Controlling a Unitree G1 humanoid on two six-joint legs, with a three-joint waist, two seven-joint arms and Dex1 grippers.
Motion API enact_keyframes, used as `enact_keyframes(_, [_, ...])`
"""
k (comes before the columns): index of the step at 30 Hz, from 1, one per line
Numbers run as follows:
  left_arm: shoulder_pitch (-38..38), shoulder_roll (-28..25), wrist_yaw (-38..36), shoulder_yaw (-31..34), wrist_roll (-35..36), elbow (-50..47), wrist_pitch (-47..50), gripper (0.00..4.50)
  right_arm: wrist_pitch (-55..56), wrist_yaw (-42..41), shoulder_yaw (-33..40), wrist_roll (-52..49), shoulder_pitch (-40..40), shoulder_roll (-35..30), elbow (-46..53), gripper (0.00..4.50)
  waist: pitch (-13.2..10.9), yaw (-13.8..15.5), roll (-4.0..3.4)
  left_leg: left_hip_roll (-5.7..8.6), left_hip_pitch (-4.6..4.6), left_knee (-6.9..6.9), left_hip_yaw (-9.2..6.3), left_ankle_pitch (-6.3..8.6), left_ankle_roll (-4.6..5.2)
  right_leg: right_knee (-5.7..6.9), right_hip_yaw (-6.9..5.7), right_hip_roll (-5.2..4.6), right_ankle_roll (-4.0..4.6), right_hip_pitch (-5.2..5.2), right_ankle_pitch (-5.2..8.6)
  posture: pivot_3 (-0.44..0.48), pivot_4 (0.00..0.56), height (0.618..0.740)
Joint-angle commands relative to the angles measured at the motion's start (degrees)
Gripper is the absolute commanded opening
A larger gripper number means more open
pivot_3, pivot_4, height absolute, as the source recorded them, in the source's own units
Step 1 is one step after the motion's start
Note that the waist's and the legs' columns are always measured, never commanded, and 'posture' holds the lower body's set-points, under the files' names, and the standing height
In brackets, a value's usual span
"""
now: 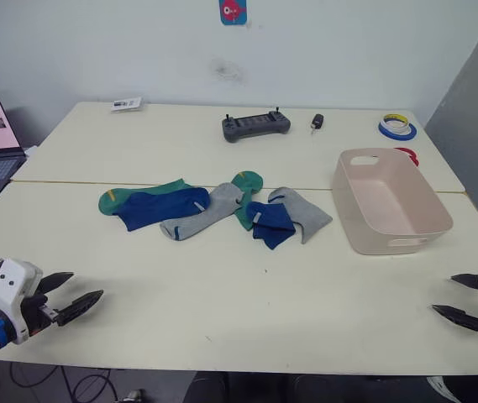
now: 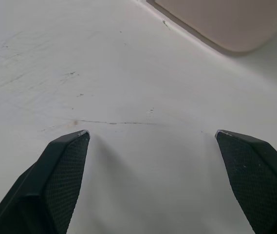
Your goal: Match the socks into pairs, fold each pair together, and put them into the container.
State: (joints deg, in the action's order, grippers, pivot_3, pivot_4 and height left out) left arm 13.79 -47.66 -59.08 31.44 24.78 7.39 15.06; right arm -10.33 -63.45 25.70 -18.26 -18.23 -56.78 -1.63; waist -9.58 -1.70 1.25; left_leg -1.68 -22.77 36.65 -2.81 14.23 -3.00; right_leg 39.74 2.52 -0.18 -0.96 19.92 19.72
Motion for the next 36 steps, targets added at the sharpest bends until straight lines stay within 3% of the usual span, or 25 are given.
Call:
enact_keyframes(1, [-1.2,0.0,0.5,-0.2,0.7,-0.6,0.5,4.50,-0.6,0.7,2.4,-1.4,-1.5,1.2,5.4,4.45,0.0,0.0,0.00,0.00,0.00,0.00,-0.01,0.00,0.00,0.00,0.00,0.00,0.00,0.00,0.00,0.000,0.150,0.740])
enact_keyframes(13, [-10.1,-1.8,-3.2,-8.0,1.3,-6.4,3.7,4.50,-7.7,3.8,3.3,-5.2,-6.2,4.8,28.0,4.45,0.0,0.2,0.03,0.01,-0.03,0.02,-0.08,0.00,-0.01,0.01,-0.04,0.01,-0.01,-0.02,0.00,0.000,0.150,0.740])
enact_keyframes(21, [-27.5,0.6,-3.3,-21.5,-5.2,-9.3,-4.4,4.50,-13.8,8.6,0.2,-8.0,-3.2,6.6,39.3,4.45,0.0,0.3,0.05,0.04,-0.08,0.10,-0.06,-0.01,-0.01,0.00,-0.09,0.05,-0.01,-0.05,-0.01,0.000,0.150,0.740])
enact_keyframes(25, [-37.2,4.3,-3.2,-30.0,-13.2,-2.4,-16.1,4.50,-17.3,12.7,-2.8,-8.9,0.6,7.7,43.3,4.45,0.0,0.3,0.05,0.08,-0.07,0.15,0.01,-0.01,-0.01,0.02,-0.11,0.27,-0.01,-0.08,-0.01,0.000,0.150,0.740])
enact_keyframes(29, [-47.1,9.5,-1.6,-38.1,-22.5,11.2,-30.9,4.50,-21.7,17.3,-5.5,-10.6,4.6,9.3,46.5,4.45,0.0,0.3,0.07,0.13,-0.14,0.21,0.04,-0.01,-0.01,0.02,-0.13,0.31,-0.01,-0.05,-0.01,0.000,0.150,0.740])
enact_keyframes(36, [-61.4,17.6,3.9,-43.9,-31.2,35.7,-47.9,4.50,-23.9,20.1,-7.5,-10.4,5.4,10.8,49.1,4.45,-0.1,0.3,0.13,0.17,-0.23,0.27,0.04,-0.01,0.00,0.06,-0.18,0.36,-0.01,0.01,-0.01,0.000,0.150,0.740])
